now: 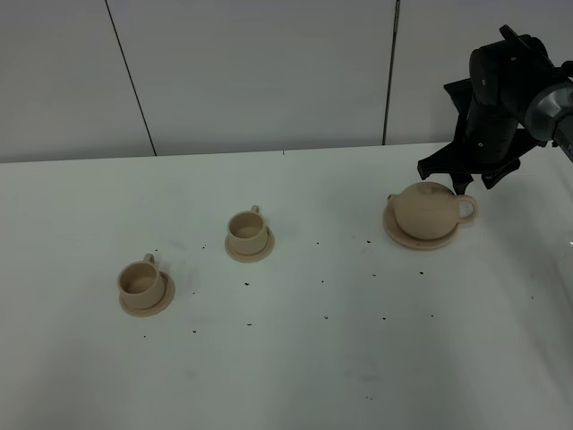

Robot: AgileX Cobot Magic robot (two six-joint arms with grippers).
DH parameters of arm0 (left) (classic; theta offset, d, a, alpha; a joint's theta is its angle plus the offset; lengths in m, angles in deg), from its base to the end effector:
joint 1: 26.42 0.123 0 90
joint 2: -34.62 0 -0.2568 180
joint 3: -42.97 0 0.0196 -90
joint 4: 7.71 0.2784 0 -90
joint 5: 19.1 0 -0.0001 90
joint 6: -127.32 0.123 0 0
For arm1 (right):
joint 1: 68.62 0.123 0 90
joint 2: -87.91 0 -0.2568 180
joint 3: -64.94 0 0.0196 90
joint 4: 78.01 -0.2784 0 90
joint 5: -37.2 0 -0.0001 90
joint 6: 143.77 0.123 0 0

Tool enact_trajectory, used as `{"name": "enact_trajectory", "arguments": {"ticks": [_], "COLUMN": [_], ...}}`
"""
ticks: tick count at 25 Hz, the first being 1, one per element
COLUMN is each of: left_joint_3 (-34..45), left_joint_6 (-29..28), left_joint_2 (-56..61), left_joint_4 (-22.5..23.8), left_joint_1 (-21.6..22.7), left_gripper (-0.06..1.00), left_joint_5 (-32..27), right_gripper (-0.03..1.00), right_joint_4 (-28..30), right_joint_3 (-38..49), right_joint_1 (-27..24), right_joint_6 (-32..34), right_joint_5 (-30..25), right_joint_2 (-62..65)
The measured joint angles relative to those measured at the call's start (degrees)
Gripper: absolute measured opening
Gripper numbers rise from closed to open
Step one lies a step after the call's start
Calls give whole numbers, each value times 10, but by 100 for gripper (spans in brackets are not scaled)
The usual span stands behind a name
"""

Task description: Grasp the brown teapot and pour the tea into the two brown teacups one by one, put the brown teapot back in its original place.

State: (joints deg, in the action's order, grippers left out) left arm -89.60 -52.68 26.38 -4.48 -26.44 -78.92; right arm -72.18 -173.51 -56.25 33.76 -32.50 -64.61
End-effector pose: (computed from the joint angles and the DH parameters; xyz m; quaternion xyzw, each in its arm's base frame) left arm 0.0756 0.0060 0.2801 -0.0009 0.8453 0.0281 0.5335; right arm 0.5312 0.1045 0.1238 -0.1383 0.9790 -0.0374 0.1447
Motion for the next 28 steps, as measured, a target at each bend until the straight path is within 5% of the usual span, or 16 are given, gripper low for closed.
{"name": "enact_trajectory", "arguments": {"ticks": [20,28], "left_joint_3": [0,0], "left_joint_6": [0,0], "left_joint_2": [0,0], "left_joint_4": [0,0], "left_joint_1": [0,0], "left_gripper": [25,25], "left_joint_5": [0,0], "right_gripper": [39,39], "right_joint_4": [0,2], "right_joint_3": [2,82], "right_joint_1": [0,-13], "right_joint_6": [5,6], "right_joint_5": [-1,0], "right_joint_2": [11,27]}}
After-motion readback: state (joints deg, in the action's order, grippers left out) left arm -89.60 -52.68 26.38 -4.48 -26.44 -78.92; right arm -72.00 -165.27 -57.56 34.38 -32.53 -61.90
